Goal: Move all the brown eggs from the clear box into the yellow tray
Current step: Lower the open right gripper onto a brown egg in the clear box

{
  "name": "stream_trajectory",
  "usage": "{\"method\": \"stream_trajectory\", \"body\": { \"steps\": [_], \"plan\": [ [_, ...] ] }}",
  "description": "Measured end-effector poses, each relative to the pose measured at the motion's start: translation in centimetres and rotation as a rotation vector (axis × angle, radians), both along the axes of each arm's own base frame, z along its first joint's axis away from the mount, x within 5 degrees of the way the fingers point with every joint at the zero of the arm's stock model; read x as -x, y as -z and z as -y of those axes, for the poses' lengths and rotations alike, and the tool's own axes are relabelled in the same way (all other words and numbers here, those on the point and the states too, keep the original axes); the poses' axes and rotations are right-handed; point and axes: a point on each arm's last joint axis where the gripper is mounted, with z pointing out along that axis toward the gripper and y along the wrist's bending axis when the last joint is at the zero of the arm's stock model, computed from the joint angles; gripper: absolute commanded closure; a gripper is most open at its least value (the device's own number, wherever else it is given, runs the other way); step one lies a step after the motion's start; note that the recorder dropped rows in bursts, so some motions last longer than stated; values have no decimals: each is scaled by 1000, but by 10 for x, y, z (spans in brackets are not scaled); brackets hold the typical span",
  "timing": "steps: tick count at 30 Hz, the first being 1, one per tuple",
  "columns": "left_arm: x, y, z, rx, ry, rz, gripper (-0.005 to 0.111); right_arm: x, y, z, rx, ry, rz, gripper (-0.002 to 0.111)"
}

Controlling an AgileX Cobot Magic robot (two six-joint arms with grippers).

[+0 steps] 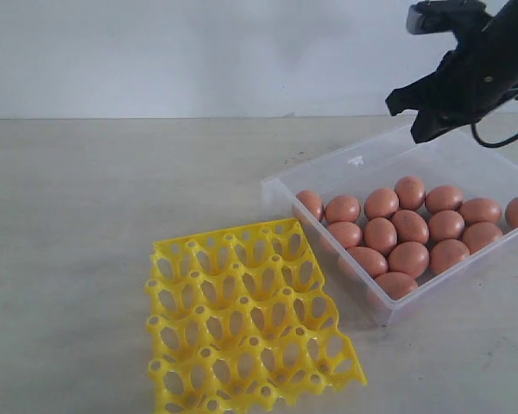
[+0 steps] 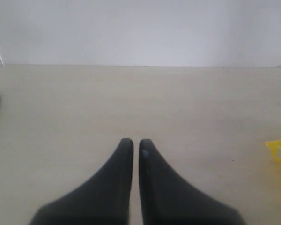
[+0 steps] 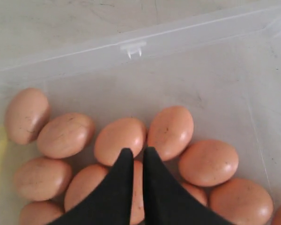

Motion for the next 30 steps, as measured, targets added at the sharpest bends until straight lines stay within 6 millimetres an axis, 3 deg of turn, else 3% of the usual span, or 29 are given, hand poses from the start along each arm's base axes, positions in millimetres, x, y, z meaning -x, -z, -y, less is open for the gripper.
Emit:
{"method": "stream_trajectory", "body": {
  "steps": [2, 5, 9, 19, 30],
  "plan": [
    [0, 0, 0, 0, 0, 0, 103, -12, 13, 0, 0, -7, -38, 77],
    [0, 0, 0, 0, 0, 0, 103, -26, 27, 0, -4, 0, -73, 64],
    [0, 0, 0, 0, 0, 0, 103, -39, 39, 1, -25, 58, -78, 64],
    [0, 0, 0, 0, 0, 0, 103, -48, 73, 4, -21, 124, -137, 64],
    [0, 0, 0, 0, 0, 0, 103, -47, 78, 6, -11, 152, -166, 64]
  ]
}}
